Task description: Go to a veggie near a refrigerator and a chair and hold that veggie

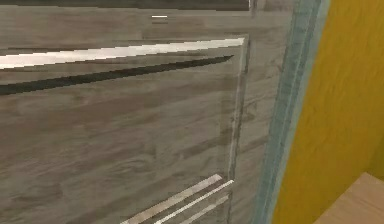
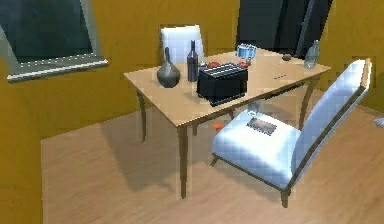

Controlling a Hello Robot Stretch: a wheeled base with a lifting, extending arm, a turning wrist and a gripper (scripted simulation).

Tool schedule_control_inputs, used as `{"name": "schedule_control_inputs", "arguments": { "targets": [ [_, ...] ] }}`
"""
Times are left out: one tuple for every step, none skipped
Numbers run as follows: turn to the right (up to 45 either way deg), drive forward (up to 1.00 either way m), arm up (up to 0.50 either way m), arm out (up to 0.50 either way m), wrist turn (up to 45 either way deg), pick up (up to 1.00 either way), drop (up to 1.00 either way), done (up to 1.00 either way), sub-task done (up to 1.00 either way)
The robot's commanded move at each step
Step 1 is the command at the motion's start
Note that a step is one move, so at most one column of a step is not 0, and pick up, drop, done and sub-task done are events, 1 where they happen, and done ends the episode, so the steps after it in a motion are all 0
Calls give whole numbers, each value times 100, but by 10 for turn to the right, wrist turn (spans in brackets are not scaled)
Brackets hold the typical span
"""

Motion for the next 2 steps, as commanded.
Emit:
{"name": "schedule_control_inputs", "arguments": {
  "targets": [
    [450,0,0,0,0,0,0,0,0],
    [120,0,0,0,0,0,0,0,0]
  ]
}}
